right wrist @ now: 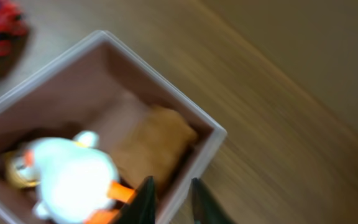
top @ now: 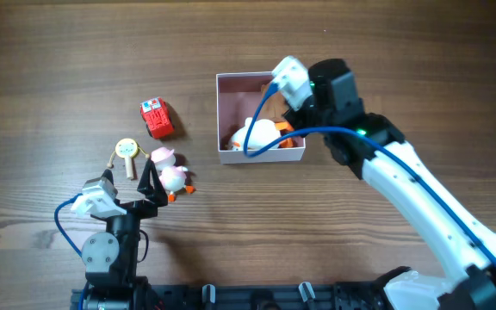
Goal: Pack container
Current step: 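Raise the right gripper out of the box and hold aside, then move the left gripper over the red fire truck and grasp it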
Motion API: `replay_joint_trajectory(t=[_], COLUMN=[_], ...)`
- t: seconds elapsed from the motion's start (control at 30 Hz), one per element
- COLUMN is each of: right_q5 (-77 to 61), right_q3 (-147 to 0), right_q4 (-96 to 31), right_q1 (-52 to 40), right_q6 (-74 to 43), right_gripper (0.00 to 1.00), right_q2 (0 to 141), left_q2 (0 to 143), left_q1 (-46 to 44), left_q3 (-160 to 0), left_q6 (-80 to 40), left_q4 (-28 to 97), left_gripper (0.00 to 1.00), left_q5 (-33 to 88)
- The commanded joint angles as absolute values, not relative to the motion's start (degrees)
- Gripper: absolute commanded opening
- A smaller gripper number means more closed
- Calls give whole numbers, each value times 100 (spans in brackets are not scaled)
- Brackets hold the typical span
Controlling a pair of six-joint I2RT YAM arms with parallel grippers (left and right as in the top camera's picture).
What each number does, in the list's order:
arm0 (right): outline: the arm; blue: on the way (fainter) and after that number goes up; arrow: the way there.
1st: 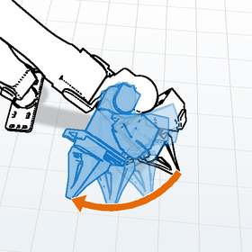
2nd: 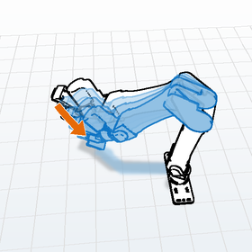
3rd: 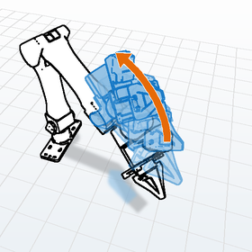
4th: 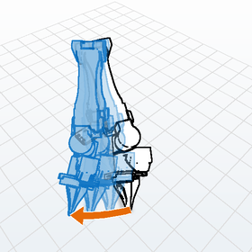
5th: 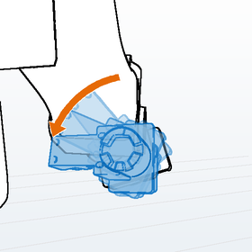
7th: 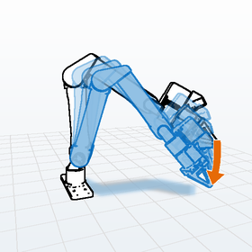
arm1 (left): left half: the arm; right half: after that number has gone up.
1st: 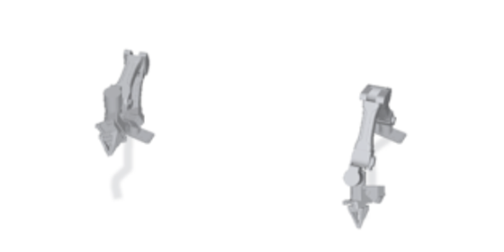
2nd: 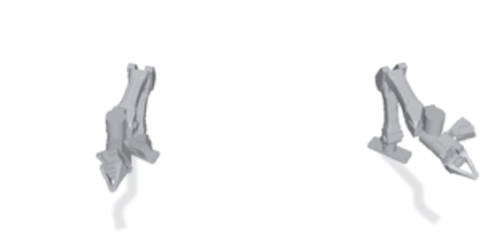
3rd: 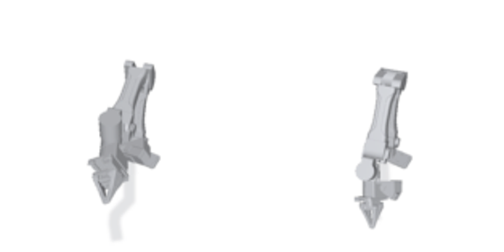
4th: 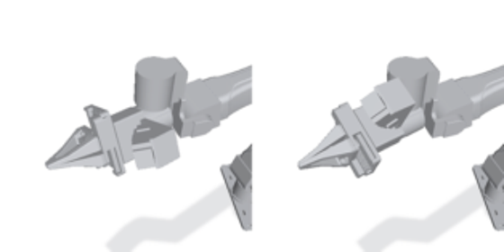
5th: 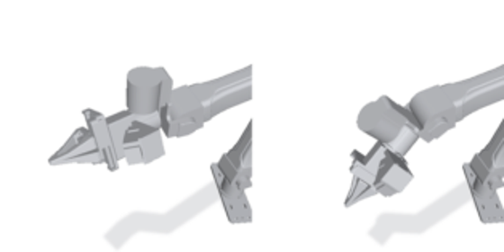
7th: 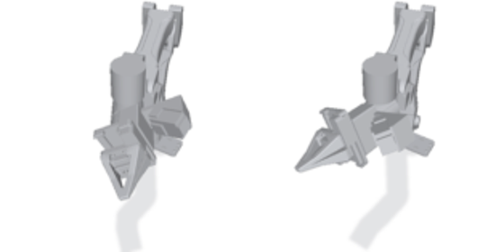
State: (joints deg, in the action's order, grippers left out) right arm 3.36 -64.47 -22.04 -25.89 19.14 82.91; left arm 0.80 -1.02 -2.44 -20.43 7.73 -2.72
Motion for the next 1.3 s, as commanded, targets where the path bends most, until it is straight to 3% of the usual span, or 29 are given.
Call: replay_joint_trajectory(t=[0.0,0.03,0.07,0.1,0.3,0.8,1.0,1.1,1.27], right_q5=[1313,1313,1310,1310,1308,1308,1308,1308,1308], right_q3=[-6567,-6567,-6567,-6567,-6565,-6565,-6565,-6565,-6565], right_q4=[-2703,-2847,-3070,-3271,-3931,-4012,-4012,-4010,-4012], right_q1=[-2233,-2137,-1994,-1868,-1363,-1350,-1350,-1350,-1350], right_q6=[517,336,73,-47,-10,-12,-10,-12,-10], right_gripper=[49,61,88,100,99,99,99,100,99], right_q2=[7771,7703,7636,7614,7618,7618,7618,7618,7618], left_q2=[43,43,43,43,43,561,3256,5616,8012], left_q1=[-128,-128,-128,-128,-128,-128,-128,-128,-128], left_q3=[-202,-202,-202,-202,-202,-635,-2735,-5009,-7054], left_q6=[-1957,-1957,-1957,-1957,-1957,-2016,-1973,-1688,-1396], left_q4=[757,757,757,757,757,1090,1603,3107,4313], left_gripper=[100,100,100,100,100,100,100,100,100], left_q5=[-327,-327,-327,-327,-327,611,250,248,204])
